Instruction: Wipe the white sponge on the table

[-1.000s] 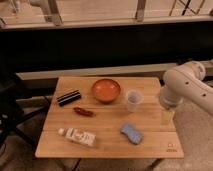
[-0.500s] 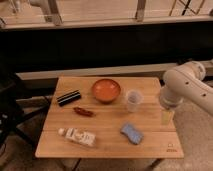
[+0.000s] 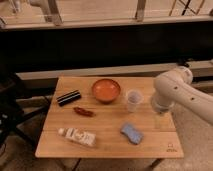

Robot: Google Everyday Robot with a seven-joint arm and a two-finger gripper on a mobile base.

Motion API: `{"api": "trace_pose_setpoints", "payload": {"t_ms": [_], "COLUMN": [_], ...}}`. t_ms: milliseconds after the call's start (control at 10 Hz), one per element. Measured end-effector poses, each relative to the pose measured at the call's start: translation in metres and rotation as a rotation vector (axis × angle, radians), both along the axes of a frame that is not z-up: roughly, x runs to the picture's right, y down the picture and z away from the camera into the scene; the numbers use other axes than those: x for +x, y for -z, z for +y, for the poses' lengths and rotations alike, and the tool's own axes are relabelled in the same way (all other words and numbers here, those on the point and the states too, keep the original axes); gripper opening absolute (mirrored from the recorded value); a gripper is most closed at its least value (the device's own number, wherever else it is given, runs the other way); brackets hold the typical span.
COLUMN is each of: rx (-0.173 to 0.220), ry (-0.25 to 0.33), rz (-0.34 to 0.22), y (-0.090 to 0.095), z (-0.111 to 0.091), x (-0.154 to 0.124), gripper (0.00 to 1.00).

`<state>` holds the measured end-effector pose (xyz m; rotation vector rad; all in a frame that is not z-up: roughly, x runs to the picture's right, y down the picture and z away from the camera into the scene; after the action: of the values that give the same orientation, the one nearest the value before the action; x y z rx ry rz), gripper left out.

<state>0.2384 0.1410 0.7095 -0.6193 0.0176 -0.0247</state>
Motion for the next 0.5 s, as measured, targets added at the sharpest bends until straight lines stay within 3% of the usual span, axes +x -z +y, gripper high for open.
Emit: {"api": "trace_pose_setpoints", "payload": {"t_ms": [400, 500], "rx": [-0.025, -0.033], "ry": [0.017, 0.015], "rz": [-0.02, -0.03], "y": [-0.004, -0.012], "z": [0.009, 0.016], "x": [-0.006, -0.012], "gripper": [0.8, 0.8]}}
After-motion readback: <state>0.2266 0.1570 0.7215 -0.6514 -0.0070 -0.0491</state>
